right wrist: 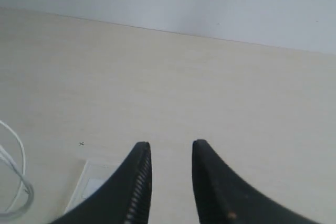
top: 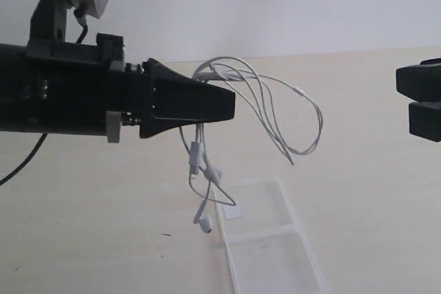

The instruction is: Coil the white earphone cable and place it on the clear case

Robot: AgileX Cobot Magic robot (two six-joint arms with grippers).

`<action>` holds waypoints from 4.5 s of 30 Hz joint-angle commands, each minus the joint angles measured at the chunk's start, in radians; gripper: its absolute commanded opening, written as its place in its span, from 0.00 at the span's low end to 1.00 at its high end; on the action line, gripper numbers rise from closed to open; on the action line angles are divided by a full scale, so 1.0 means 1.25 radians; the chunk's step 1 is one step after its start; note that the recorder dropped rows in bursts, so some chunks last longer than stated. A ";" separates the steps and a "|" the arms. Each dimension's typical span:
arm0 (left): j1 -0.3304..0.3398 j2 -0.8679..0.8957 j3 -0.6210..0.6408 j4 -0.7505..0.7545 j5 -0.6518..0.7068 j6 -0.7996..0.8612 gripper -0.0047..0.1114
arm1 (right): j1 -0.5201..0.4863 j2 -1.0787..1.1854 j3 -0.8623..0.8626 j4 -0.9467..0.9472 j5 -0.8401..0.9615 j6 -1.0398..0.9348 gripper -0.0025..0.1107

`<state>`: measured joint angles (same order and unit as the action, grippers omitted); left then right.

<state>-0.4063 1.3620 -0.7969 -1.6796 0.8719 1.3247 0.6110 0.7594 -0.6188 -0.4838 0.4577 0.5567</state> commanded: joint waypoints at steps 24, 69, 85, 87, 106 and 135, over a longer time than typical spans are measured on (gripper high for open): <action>-0.073 0.063 -0.008 -0.047 0.007 0.105 0.04 | -0.005 -0.003 0.005 0.008 0.004 0.016 0.26; -0.076 0.457 -0.121 -0.052 0.082 0.382 0.04 | -0.005 0.011 0.005 0.009 -0.015 0.016 0.26; -0.076 0.493 -0.121 -0.052 0.063 0.373 0.04 | -0.005 0.011 0.005 0.012 -0.015 0.016 0.26; -0.076 0.493 -0.121 -0.052 0.040 0.354 0.04 | -0.005 0.011 0.005 0.012 -0.015 0.016 0.26; -0.075 0.493 -0.119 0.022 -0.051 0.230 0.04 | -0.005 0.011 0.005 0.012 -0.014 0.016 0.26; -0.075 0.493 -0.119 0.056 -0.091 0.117 0.04 | -0.005 0.011 0.005 0.014 -0.015 0.016 0.26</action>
<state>-0.4937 1.9793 -0.9419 -1.6108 0.7662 1.4895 0.6110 0.7702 -0.6188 -0.4661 0.4524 0.5736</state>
